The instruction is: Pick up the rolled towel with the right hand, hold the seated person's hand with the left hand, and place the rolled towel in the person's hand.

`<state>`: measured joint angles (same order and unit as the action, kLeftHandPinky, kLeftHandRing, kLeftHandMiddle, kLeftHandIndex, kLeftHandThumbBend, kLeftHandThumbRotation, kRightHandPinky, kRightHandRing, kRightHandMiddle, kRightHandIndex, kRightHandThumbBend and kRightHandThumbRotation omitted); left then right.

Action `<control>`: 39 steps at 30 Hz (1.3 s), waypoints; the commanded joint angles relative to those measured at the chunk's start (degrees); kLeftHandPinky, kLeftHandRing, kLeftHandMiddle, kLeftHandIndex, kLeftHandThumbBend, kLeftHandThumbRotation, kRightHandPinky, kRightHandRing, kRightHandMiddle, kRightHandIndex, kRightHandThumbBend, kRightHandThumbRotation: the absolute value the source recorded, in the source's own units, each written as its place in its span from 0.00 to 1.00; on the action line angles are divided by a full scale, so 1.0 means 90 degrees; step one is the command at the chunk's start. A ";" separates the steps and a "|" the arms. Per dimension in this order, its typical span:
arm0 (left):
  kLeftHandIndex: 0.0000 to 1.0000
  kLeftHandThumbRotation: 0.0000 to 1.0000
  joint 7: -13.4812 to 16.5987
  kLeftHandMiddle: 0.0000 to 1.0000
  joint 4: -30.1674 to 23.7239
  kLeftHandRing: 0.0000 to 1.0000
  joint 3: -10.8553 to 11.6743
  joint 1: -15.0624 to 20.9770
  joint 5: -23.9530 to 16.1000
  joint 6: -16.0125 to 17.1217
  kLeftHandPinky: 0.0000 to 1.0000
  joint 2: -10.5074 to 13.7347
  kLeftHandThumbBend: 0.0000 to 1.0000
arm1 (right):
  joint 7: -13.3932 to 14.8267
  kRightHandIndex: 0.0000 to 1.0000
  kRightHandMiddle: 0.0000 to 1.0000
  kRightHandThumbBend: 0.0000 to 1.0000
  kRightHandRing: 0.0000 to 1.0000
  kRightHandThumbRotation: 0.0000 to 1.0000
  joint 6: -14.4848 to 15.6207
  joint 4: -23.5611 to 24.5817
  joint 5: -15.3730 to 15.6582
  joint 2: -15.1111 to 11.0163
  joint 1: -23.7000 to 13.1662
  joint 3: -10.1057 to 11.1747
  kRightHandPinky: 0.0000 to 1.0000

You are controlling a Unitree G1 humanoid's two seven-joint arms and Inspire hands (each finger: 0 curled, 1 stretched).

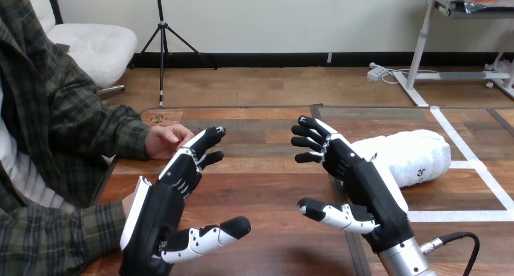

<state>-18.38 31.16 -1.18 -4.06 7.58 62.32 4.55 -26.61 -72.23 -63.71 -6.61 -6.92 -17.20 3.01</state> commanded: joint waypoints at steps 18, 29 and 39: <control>0.84 0.36 -0.0105 0.87 -0.0477 0.91 -0.0037 0.0408 0.0288 -0.0086 0.87 0.0048 1.00 | 0.0127 0.89 0.87 1.00 0.83 0.56 -0.0064 0.0210 0.0150 -0.0100 -0.0444 0.0040 0.72; 0.85 0.37 -0.0009 0.87 -0.0644 0.89 0.0004 0.0367 0.0130 -0.0178 0.86 0.0004 1.00 | 0.0237 0.89 0.88 1.00 0.83 0.58 -0.0086 0.0230 0.0258 -0.0143 -0.0466 0.0053 0.72; 0.85 0.35 -0.0103 0.88 -0.0695 0.90 -0.0082 0.0357 0.0284 -0.0260 0.87 -0.0019 1.00 | 0.0244 0.88 0.88 1.00 0.83 0.56 -0.0052 0.0228 0.0273 -0.0233 -0.0505 0.0065 0.72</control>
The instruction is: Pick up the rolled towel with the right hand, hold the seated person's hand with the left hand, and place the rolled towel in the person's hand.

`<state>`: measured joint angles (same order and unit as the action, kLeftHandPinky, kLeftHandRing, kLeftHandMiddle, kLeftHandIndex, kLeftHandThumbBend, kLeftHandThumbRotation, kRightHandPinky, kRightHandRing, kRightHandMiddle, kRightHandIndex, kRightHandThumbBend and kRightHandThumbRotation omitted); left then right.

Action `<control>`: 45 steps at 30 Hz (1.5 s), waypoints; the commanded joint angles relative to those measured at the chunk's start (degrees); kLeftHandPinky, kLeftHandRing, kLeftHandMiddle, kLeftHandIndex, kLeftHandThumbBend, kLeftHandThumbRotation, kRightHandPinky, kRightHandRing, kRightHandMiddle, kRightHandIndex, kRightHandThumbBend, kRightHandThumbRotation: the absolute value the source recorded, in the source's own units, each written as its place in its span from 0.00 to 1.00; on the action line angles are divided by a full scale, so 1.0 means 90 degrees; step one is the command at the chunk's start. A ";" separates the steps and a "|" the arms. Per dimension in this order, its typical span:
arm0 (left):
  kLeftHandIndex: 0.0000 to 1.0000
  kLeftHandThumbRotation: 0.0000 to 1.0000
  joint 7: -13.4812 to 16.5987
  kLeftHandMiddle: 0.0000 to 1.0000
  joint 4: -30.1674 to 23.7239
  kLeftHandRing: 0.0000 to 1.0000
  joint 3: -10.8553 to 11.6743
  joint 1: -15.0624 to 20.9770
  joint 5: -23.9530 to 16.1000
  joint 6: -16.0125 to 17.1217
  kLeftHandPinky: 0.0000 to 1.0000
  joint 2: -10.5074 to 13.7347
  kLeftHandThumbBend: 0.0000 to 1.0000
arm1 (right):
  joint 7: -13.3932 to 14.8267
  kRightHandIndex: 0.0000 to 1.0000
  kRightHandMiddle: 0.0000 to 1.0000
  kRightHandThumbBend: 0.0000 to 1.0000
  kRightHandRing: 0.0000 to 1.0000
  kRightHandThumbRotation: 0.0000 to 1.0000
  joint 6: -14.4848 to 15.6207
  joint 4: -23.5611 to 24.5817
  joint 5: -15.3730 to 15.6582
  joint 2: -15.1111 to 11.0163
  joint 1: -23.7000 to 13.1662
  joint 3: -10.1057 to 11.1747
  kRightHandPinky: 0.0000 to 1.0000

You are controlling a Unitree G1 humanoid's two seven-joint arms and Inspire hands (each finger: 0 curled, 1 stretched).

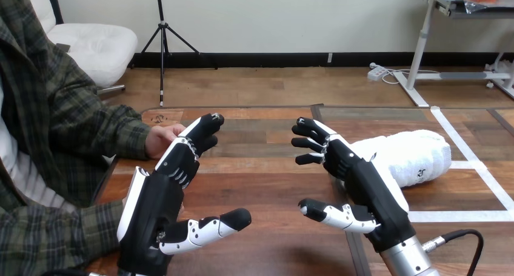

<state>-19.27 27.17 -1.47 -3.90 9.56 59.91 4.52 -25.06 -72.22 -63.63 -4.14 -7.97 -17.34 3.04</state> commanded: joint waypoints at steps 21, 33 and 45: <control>0.86 0.35 0.0005 0.89 -0.0441 0.93 -0.0155 0.0188 -0.0131 -0.0020 0.93 -0.0126 1.00 | 0.0211 0.92 0.89 1.00 0.90 0.58 0.0619 -0.0029 0.1108 -0.2153 -0.1508 0.0003 0.82; 0.85 0.37 0.0185 0.88 -0.0419 0.92 -0.0090 0.0131 -0.0431 0.0129 0.92 -0.0218 1.00 | 0.0139 0.93 0.92 1.00 0.95 0.54 0.0876 0.0013 0.1554 -0.2899 -0.1906 -0.0145 0.90; 0.85 0.39 0.0259 0.89 -0.0367 0.92 -0.0120 0.0090 -0.0544 0.0231 0.89 -0.0233 1.00 | 0.0013 0.95 0.94 1.00 0.98 0.49 0.0970 0.0262 0.1742 -0.3369 -0.2124 -0.0330 0.94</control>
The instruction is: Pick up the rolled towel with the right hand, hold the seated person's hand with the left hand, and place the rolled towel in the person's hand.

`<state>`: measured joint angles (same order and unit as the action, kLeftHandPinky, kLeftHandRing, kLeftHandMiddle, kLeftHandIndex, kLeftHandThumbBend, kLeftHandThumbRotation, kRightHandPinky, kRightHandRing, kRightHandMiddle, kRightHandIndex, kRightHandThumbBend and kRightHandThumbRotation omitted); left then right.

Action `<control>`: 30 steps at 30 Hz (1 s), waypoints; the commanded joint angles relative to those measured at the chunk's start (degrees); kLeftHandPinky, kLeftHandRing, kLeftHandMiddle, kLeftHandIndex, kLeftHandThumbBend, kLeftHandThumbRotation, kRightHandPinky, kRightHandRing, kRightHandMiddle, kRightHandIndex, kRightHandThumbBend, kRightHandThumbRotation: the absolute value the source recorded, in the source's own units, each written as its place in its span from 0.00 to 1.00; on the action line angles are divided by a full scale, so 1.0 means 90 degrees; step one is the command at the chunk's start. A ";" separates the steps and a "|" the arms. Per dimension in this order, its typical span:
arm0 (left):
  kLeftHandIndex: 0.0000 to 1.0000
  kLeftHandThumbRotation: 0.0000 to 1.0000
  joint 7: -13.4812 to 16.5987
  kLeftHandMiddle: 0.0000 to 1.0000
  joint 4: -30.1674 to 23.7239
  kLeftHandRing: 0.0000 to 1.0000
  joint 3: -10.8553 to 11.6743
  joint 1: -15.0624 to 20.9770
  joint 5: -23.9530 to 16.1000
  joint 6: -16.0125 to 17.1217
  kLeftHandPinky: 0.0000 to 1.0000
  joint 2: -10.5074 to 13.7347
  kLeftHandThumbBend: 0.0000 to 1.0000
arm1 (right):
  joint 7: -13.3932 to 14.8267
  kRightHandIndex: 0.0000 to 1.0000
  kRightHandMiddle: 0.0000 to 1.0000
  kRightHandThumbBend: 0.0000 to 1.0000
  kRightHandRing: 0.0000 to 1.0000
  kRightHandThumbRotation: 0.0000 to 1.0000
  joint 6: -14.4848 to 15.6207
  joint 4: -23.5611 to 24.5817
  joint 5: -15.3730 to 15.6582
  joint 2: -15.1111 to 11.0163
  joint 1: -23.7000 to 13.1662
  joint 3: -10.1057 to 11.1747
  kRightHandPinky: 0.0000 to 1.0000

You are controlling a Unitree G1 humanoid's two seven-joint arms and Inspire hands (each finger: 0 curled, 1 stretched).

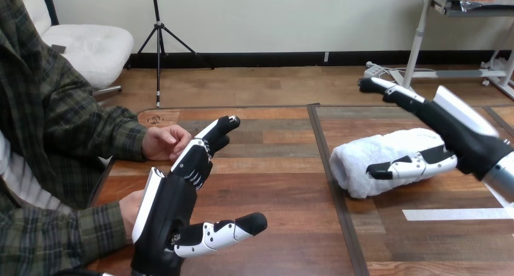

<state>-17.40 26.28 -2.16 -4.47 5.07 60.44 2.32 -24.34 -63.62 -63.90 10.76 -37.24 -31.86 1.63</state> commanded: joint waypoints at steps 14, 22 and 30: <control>0.86 0.39 -0.0043 0.91 -0.0276 0.93 -0.0133 0.0133 0.0055 0.0204 0.86 0.0061 1.00 | -0.0182 0.96 0.94 1.00 0.98 0.49 0.0413 0.0551 0.0391 -0.0549 -0.0708 -0.0376 0.92; 0.87 0.38 -0.0022 0.91 -0.0390 0.93 -0.0143 0.0068 0.0037 0.0144 0.86 0.0082 1.00 | -0.0173 0.96 0.94 1.00 0.98 0.43 0.0660 0.0604 0.0732 -0.0749 -0.0936 -0.0573 0.90; 0.87 0.38 -0.0008 0.91 -0.0497 0.94 -0.0185 0.0010 0.0075 0.0109 0.87 0.0096 1.00 | -0.0139 0.96 0.94 1.00 0.97 0.37 0.0864 0.0532 0.1097 -0.0835 -0.1189 -0.0820 0.88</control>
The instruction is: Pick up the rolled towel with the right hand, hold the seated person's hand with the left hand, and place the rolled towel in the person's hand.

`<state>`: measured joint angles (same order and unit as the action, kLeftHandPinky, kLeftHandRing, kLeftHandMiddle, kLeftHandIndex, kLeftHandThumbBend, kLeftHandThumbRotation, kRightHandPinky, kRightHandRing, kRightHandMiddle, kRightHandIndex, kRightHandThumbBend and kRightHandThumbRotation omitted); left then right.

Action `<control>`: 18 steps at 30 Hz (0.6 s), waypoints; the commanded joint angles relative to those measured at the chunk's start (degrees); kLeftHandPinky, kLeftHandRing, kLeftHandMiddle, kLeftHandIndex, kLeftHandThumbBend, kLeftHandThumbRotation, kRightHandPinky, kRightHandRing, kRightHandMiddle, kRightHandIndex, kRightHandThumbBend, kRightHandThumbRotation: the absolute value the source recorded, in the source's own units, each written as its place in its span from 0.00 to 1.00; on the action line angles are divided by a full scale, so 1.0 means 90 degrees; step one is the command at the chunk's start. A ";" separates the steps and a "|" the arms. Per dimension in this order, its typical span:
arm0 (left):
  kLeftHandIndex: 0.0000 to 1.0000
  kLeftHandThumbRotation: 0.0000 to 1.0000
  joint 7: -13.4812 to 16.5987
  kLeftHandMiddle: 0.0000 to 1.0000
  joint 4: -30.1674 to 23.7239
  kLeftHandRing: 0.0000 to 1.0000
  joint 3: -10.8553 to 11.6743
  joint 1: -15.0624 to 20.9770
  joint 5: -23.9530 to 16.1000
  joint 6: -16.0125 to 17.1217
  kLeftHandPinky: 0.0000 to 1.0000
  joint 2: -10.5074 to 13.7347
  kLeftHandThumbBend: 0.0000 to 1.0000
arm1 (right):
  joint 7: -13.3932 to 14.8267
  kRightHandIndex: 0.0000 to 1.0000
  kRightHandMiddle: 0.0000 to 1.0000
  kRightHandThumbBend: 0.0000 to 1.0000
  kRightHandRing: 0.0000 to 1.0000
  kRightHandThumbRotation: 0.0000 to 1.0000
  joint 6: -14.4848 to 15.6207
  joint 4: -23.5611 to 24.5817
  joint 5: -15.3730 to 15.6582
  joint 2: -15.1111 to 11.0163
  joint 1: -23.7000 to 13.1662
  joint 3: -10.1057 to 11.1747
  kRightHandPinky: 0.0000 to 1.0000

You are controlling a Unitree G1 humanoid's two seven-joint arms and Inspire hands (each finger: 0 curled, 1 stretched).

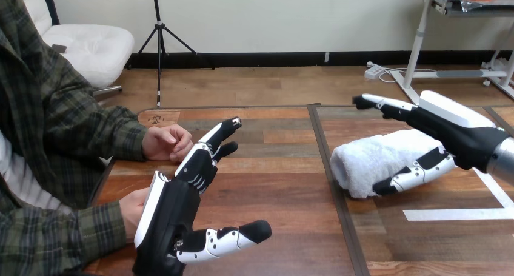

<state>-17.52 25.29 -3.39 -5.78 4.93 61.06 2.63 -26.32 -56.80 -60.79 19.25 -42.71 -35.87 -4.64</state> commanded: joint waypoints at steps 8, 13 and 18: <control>0.87 0.37 0.0003 0.92 -0.0506 0.95 -0.0084 0.0067 0.0144 -0.0010 0.89 0.0065 1.00 | 0.0240 0.96 0.93 1.00 0.97 0.31 0.0294 0.0048 0.0608 -0.0230 -0.0999 -0.0413 0.89; 0.87 0.37 0.0023 0.92 -0.0555 0.95 -0.0083 0.0023 0.0118 0.0037 0.89 0.0050 1.00 | 0.0451 0.95 0.92 1.00 0.96 0.26 0.0348 -0.0148 0.0960 -0.0196 -0.1200 -0.0633 0.88; 0.87 0.36 0.0024 0.92 -0.0644 0.95 -0.0107 -0.0052 0.0146 0.0002 0.90 0.0039 1.00 | 0.0693 0.94 0.91 1.00 0.95 0.25 0.0517 -0.0427 0.1325 -0.0149 -0.1428 -0.0898 0.88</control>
<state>-17.51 23.75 -3.66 -6.85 5.62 60.97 2.66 -23.29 -53.56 -62.51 28.85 -43.98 -41.57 -10.80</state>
